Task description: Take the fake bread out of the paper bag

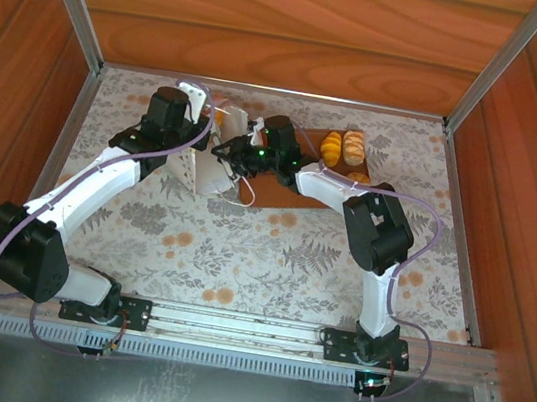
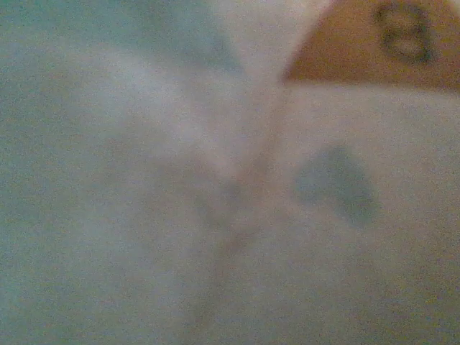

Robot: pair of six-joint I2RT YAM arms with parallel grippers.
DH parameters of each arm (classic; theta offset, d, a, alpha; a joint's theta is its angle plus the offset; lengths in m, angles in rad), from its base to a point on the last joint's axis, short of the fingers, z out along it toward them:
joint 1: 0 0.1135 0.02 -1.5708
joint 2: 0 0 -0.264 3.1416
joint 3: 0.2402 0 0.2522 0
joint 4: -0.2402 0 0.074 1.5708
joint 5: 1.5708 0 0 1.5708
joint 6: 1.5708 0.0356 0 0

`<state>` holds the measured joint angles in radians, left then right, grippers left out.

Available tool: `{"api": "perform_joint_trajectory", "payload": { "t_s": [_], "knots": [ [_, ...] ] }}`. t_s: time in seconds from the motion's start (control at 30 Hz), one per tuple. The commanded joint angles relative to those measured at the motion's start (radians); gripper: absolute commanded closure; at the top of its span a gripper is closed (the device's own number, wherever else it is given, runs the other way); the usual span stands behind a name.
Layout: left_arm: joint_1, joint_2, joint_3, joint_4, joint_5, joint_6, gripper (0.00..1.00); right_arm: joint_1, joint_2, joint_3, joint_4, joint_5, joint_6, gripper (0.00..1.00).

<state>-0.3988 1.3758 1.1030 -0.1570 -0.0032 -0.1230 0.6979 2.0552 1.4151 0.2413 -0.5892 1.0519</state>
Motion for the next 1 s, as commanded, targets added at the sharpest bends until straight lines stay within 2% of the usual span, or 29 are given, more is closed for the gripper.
{"api": "perform_joint_trajectory", "payload": {
  "t_s": [0.0,0.33,0.97],
  "knots": [
    [-0.003,-0.013,-0.002,0.01,0.003,0.005,1.0,-0.008,-0.044,0.009,0.005,-0.02,-0.046,0.66],
    [-0.003,-0.006,-0.012,0.034,-0.02,-0.012,1.0,-0.004,-0.178,-0.102,-0.036,0.003,-0.106,0.72],
    [-0.003,0.0,-0.009,0.053,-0.052,-0.026,1.0,-0.003,-0.51,-0.303,-0.26,0.09,-0.232,0.74]
  ]
}}
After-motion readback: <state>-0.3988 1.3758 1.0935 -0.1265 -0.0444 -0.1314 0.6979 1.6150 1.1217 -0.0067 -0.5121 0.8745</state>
